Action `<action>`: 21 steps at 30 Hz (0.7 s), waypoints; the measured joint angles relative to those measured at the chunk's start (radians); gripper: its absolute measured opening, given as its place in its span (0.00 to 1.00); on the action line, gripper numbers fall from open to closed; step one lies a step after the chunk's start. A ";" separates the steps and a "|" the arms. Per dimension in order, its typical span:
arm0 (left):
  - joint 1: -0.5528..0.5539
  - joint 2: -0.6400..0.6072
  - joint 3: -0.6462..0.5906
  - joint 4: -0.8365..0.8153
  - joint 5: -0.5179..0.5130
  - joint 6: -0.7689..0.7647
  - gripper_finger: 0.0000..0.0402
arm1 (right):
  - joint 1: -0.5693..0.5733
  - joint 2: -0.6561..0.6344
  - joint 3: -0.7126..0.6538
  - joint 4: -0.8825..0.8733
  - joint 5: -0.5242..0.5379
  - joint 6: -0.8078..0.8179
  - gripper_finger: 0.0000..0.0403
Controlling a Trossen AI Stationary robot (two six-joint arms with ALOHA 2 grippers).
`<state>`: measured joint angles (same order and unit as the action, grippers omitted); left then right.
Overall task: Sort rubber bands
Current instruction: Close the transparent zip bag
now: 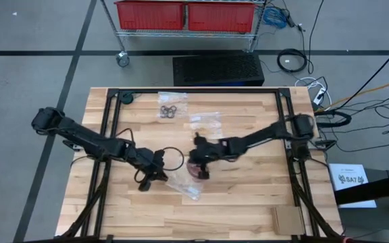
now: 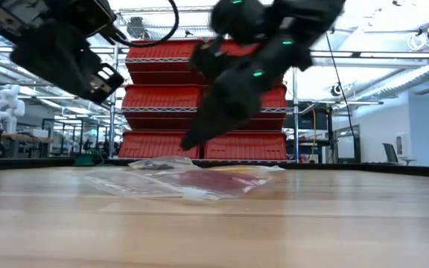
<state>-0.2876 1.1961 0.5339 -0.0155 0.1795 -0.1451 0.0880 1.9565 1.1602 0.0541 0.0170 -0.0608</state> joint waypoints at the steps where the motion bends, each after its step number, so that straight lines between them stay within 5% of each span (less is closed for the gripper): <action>1: -0.011 0.000 0.000 -0.010 -0.001 -0.003 0.03 | -0.006 0.033 0.053 -0.045 0.000 -0.034 0.00; 11: -0.132 0.000 0.000 -0.058 -0.159 -0.033 0.01 | -0.058 0.270 0.414 -0.438 -0.006 -0.118 0.00; 16: -0.166 0.000 0.000 -0.078 -0.223 -0.045 0.01 | -0.082 0.256 0.440 -0.648 0.166 0.152 0.00; 21: -0.179 -0.001 0.000 -0.111 -0.275 -0.078 0.01 | -0.083 0.205 0.433 -0.944 0.200 0.421 0.00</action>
<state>-0.4666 1.1954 0.5338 -0.1264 -0.0955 -0.2232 0.0046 2.1615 1.5932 -0.8898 0.2170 0.3603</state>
